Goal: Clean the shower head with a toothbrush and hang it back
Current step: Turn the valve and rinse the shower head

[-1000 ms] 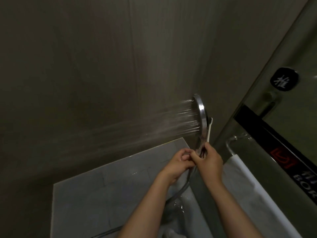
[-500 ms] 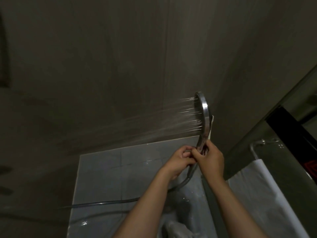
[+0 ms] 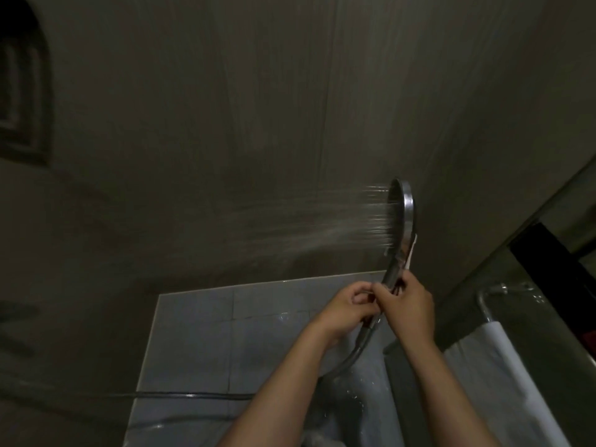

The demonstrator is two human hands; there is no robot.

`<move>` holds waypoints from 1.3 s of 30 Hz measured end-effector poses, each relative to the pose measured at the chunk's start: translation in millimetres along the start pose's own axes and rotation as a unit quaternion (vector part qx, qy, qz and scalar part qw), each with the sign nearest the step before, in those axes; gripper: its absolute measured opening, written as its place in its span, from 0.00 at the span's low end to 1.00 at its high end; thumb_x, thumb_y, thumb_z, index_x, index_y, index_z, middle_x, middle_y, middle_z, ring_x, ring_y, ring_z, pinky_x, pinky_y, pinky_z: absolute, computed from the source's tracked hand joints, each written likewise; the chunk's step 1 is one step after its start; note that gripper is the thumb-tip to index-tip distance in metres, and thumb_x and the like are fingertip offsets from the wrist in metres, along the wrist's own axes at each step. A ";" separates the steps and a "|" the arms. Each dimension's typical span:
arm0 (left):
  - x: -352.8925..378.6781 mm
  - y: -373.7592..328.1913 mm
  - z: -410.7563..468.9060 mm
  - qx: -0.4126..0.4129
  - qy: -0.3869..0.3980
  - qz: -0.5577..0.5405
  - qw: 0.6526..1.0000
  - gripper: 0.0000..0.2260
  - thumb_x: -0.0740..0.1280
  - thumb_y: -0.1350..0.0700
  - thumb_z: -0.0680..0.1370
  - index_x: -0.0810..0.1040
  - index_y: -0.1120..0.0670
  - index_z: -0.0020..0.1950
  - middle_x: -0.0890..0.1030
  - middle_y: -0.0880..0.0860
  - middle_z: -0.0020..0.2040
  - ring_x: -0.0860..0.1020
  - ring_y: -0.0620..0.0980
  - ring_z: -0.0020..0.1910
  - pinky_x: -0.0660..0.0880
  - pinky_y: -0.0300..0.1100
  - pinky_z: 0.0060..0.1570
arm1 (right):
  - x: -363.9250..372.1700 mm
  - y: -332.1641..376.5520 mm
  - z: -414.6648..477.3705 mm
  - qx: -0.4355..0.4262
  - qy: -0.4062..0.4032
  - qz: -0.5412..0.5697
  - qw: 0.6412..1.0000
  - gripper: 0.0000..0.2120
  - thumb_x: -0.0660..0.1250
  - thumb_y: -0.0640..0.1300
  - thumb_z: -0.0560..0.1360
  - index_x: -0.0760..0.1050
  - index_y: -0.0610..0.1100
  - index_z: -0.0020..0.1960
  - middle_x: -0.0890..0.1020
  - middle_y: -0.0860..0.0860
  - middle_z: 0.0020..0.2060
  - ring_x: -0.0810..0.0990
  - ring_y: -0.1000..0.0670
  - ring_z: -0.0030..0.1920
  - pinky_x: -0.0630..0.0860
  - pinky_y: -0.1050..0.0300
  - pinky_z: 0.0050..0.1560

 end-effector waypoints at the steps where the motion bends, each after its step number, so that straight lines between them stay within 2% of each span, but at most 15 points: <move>1: 1.1 0.7 -0.1 -0.002 0.002 0.006 1.000 0.13 0.61 0.71 0.77 0.73 0.55 0.54 0.82 0.43 0.35 0.78 0.34 0.36 0.73 0.27 0.40 | -0.8 0.1 -1.0 0.001 -0.003 0.000 1.000 0.07 0.72 0.46 0.68 0.76 0.45 0.41 0.80 0.46 0.34 0.79 0.44 0.38 0.72 0.52 0.38; 7: 9.9 0.2 -5.0 0.009 0.029 0.019 0.999 0.15 0.59 0.71 0.78 0.70 0.59 0.62 0.78 0.51 0.47 0.78 0.31 0.37 0.73 0.26 0.41 | -6.9 -5.6 -6.9 0.018 -0.008 0.007 1.000 0.07 0.71 0.44 0.68 0.73 0.45 0.39 0.77 0.50 0.30 0.76 0.46 0.35 0.67 0.56 0.36; 11: 13.8 2.0 -4.7 0.005 0.008 0.028 1.000 0.16 0.59 0.72 0.78 0.69 0.67 0.66 0.81 0.43 0.39 0.78 0.31 0.35 0.72 0.26 0.38 | -9.6 -7.5 -7.1 0.024 -0.007 0.013 1.000 0.08 0.72 0.43 0.68 0.72 0.46 0.37 0.75 0.53 0.29 0.75 0.47 0.34 0.66 0.56 0.36; 14: 15.8 -1.2 -4.5 0.014 -0.002 0.036 0.999 0.17 0.58 0.72 0.78 0.69 0.68 0.66 0.80 0.46 0.42 0.78 0.30 0.35 0.72 0.25 0.38 | -11.6 -6.3 -2.9 0.012 -0.001 0.012 1.000 0.08 0.72 0.43 0.68 0.72 0.47 0.37 0.75 0.52 0.29 0.74 0.47 0.34 0.66 0.56 0.36; 18: 13.2 -4.8 -3.6 0.018 -0.022 0.016 0.999 0.15 0.58 0.71 0.78 0.70 0.67 0.65 0.81 0.41 0.34 0.77 0.31 0.35 0.72 0.25 0.38 | -10.8 -2.2 4.9 -0.019 0.029 0.022 0.999 0.07 0.72 0.43 0.68 0.73 0.47 0.39 0.75 0.55 0.28 0.73 0.54 0.31 0.65 0.58 0.31; 19: 11.3 -5.1 -3.2 0.015 -0.028 0.005 0.999 0.15 0.59 0.71 0.78 0.70 0.66 0.65 0.82 0.42 0.35 0.78 0.31 0.36 0.72 0.25 0.39 | -9.7 -0.1 7.2 -0.028 0.037 0.022 0.999 0.07 0.72 0.43 0.69 0.73 0.48 0.40 0.75 0.56 0.28 0.73 0.56 0.31 0.65 0.59 0.31; 22: 5.0 -4.6 -2.4 0.011 -0.051 -0.031 0.998 0.16 0.58 0.70 0.78 0.70 0.63 0.66 0.80 0.47 0.46 0.79 0.33 0.40 0.73 0.28 0.45 | -3.2 7.6 14.7 -0.052 0.060 0.019 0.997 0.08 0.73 0.44 0.69 0.73 0.47 0.40 0.74 0.55 0.28 0.75 0.51 0.32 0.66 0.57 0.33; 24: -0.4 -4.4 -3.4 0.013 -0.073 -0.041 0.996 0.16 0.58 0.70 0.79 0.70 0.63 0.66 0.79 0.49 0.49 0.78 0.34 0.41 0.73 0.29 0.46 | 4.2 12.4 19.6 -0.074 0.074 0.010 0.994 0.09 0.73 0.47 0.69 0.73 0.46 0.39 0.76 0.51 0.29 0.77 0.47 0.34 0.68 0.56 0.34; 27: -13.6 -6.0 -8.8 0.018 -0.110 -0.059 0.992 0.15 0.58 0.69 0.79 0.72 0.59 0.63 0.80 0.48 0.50 0.78 0.35 0.44 0.73 0.30 0.46 | 22.2 22.3 24.4 -0.098 0.099 0.007 0.990 0.11 0.74 0.48 0.68 0.74 0.44 0.39 0.78 0.48 0.30 0.78 0.46 0.34 0.71 0.54 0.34; 32: -50.8 -7.3 -34.7 0.028 -0.175 -0.081 0.981 0.13 0.57 0.69 0.79 0.73 0.54 0.56 0.80 0.47 0.48 0.79 0.34 0.42 0.74 0.29 0.47 | 67.2 52.6 12.6 -0.132 0.133 0.010 0.982 0.15 0.75 0.48 0.68 0.69 0.44 0.34 0.73 0.50 0.26 0.75 0.45 0.31 0.65 0.56 0.33; 39: -135.9 -6.6 -70.5 0.064 -0.251 -0.113 0.959 0.15 0.56 0.70 0.79 0.70 0.58 0.64 0.79 0.49 0.50 0.79 0.34 0.43 0.74 0.29 0.49 | 140.7 117.2 -14.5 -0.178 0.198 0.011 0.964 0.14 0.73 0.50 0.69 0.71 0.42 0.37 0.77 0.46 0.30 0.76 0.44 0.34 0.67 0.54 0.34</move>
Point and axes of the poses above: each hand's wrist, its own z-axis towards the middle knuckle, its own x-axis out of the palm, y = z × x, the point moved 2 cm from there along z, towards the middle knuckle
